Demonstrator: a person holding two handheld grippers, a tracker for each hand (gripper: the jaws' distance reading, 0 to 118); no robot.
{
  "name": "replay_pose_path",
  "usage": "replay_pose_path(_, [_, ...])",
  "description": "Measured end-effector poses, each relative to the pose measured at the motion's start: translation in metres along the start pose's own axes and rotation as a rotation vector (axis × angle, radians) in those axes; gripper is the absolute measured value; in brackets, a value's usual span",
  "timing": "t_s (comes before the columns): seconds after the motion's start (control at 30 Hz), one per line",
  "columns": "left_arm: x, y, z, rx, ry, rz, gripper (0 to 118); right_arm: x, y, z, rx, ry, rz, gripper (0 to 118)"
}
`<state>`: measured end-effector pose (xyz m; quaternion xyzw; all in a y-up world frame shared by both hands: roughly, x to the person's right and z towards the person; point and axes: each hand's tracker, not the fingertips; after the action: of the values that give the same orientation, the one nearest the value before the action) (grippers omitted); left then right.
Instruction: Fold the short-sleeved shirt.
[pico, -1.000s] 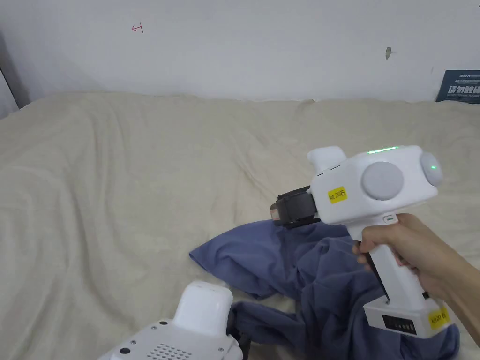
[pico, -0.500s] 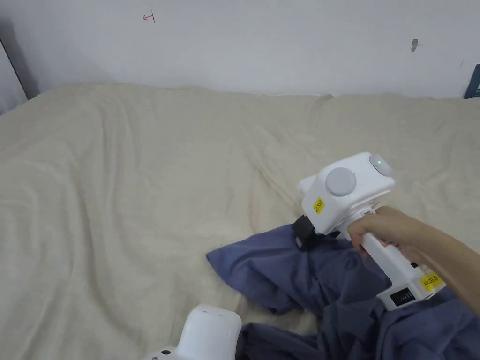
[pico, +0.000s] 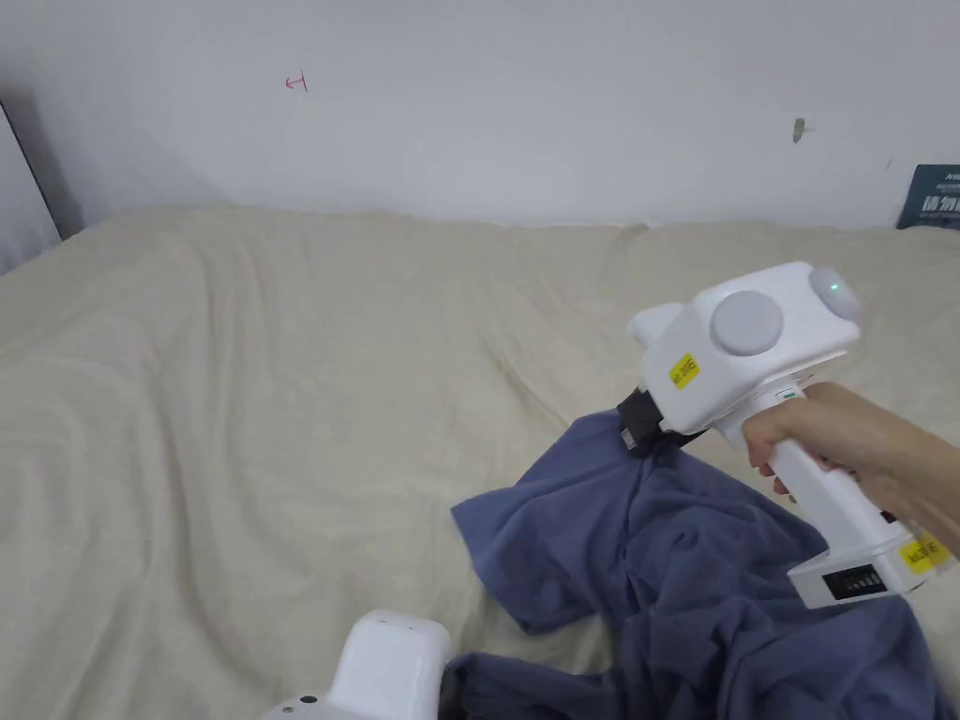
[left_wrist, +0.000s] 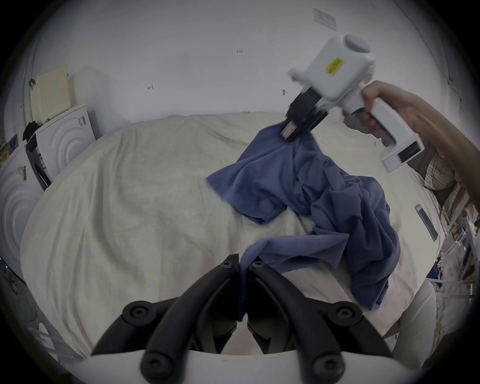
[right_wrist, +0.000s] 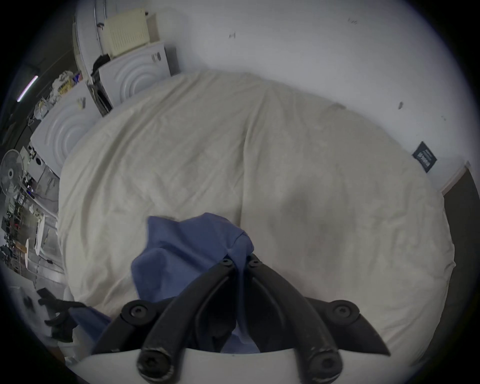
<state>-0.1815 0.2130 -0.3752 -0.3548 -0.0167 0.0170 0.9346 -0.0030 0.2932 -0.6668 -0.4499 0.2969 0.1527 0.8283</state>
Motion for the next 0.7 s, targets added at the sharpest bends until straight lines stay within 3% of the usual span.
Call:
replay_pose_path(0.27, [-0.009, 0.046, 0.022, 0.1, 0.093, -0.009, 5, 0.054, -0.006, 0.124, 0.22, -0.063, -0.12, 3])
replay_pose_path(0.43, [-0.02, 0.092, 0.039, 0.175, 0.235, -0.035, 5, 0.081, -0.025, 0.204, 0.334, -0.099, -0.21, 3])
replay_pose_path(0.7, [-0.048, 0.184, 0.08, 0.334, 0.239, 0.006, 4, 0.136, -0.046, 0.286, 0.485, -0.141, -0.373, 3])
